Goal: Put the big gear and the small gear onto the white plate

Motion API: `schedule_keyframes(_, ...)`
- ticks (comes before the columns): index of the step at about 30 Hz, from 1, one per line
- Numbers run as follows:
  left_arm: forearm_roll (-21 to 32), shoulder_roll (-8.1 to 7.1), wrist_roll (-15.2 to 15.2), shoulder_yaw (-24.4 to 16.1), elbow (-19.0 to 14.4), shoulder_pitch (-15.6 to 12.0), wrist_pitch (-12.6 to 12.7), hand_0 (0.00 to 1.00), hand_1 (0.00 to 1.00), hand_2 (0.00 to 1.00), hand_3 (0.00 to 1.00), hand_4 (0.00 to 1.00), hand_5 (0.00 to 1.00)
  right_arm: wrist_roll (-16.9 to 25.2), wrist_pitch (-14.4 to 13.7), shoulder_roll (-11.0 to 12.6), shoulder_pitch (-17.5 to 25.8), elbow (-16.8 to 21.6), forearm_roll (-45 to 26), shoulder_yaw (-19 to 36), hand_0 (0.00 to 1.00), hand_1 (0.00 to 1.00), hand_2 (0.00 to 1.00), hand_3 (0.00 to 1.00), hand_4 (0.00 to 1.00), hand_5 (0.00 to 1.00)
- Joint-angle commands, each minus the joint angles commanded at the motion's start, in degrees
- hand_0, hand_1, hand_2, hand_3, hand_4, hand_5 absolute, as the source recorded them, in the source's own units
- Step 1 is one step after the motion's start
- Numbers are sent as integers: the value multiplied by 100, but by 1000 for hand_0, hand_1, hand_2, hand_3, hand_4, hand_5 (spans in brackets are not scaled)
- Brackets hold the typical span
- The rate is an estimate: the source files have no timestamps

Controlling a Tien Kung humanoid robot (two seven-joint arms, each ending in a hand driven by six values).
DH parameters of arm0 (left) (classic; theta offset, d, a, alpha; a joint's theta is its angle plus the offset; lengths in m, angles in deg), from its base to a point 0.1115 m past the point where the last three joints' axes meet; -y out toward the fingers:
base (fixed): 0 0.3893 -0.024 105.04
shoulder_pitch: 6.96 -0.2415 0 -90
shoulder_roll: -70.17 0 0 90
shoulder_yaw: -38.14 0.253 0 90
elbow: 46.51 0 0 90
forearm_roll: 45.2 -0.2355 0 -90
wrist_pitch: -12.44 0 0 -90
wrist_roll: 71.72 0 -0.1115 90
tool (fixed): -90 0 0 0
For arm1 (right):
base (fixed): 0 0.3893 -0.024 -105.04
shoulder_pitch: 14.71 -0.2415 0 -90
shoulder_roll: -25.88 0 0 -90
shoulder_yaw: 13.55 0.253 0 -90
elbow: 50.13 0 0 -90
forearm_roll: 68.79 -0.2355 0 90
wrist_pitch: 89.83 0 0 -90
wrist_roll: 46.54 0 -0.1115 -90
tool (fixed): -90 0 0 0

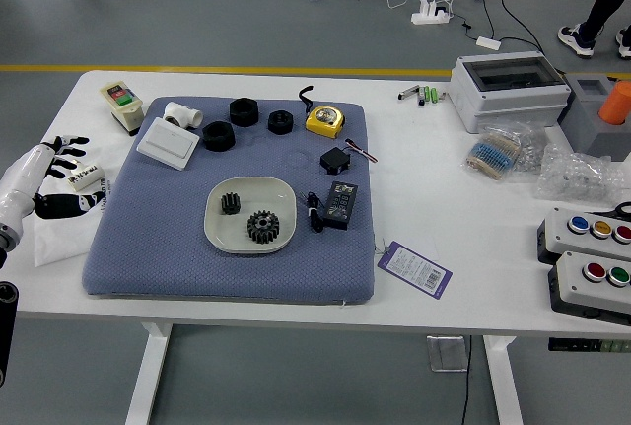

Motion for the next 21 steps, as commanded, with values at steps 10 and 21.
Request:
schedule_keyframes(10, 0, 29, 17, 49, 108, 6, -218, 520, 554, 644, 725, 564, 2, 1, 1, 6, 16, 4, 16, -17, 701, 713, 746, 573, 800, 679)
schedule_keyframes(21, 0, 41, -166, 67, 158, -12, -737, 941, 720, 776, 834, 744, 2, 5, 4, 11, 1, 8, 15, 8, 701, 714, 746, 572, 800, 681)
